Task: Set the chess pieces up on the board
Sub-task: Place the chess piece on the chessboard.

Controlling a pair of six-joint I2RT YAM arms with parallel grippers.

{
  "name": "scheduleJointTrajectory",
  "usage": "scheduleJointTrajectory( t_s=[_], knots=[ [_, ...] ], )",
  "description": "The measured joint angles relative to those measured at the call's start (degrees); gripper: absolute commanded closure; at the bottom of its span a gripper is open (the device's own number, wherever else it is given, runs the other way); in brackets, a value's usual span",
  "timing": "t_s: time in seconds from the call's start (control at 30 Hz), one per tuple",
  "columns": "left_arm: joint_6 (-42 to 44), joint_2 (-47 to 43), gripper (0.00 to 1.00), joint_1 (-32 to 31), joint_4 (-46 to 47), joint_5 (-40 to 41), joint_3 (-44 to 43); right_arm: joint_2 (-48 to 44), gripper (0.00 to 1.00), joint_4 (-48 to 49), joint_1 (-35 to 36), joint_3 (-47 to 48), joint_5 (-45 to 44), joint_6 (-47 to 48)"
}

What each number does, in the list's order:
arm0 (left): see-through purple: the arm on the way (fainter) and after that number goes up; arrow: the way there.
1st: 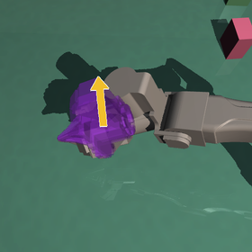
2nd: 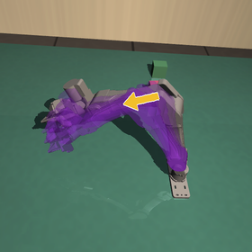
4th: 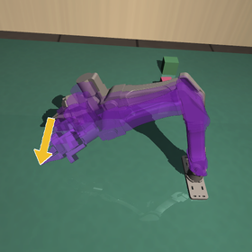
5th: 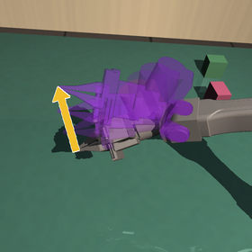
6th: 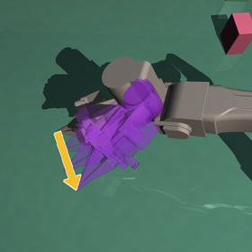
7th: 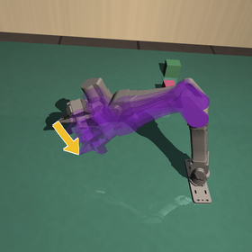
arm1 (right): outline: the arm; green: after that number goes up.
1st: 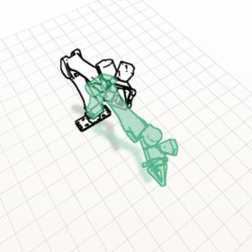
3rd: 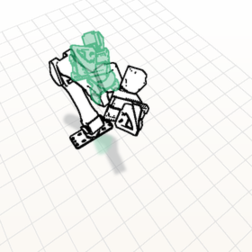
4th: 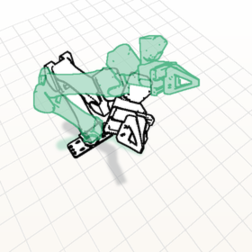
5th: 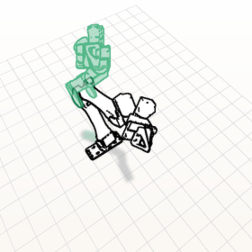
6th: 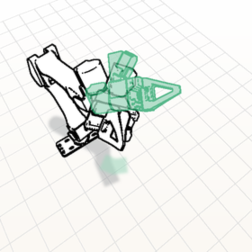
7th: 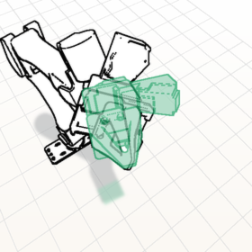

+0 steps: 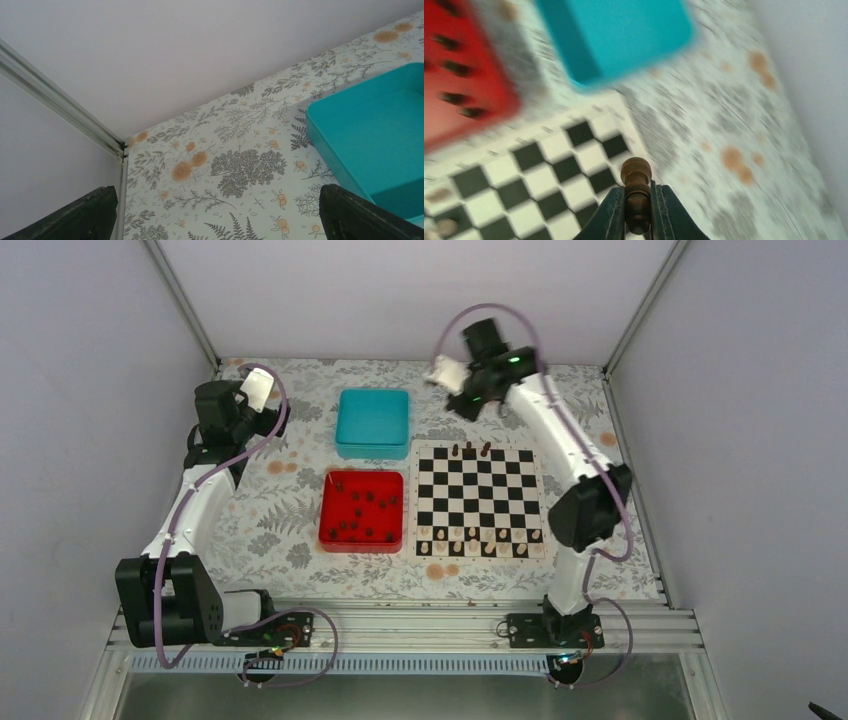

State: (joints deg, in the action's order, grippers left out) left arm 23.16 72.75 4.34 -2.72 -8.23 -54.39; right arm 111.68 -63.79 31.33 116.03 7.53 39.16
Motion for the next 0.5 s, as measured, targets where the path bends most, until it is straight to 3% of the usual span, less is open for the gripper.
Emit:
scheduleJointTrajectory(
  t_s=[0.13,0.3,0.5],
  knots=[
    [0.0,0.0,0.0,0.04,0.0,0.0,0.0,-3.32,0.96,-0.83,-14.58,-0.63,0.07,1.99],
    [0.0,0.0,0.0,0.04,0.02,-0.02,0.0,-3.28,0.95,-0.96,-25.86,-6.54,0.76,4.15],
    [-0.02,0.0,0.0,0.04,0.0,-0.28,0.0,-2.4,0.95,0.04,-28.72,-19.02,1.84,5.64]
  ],
)
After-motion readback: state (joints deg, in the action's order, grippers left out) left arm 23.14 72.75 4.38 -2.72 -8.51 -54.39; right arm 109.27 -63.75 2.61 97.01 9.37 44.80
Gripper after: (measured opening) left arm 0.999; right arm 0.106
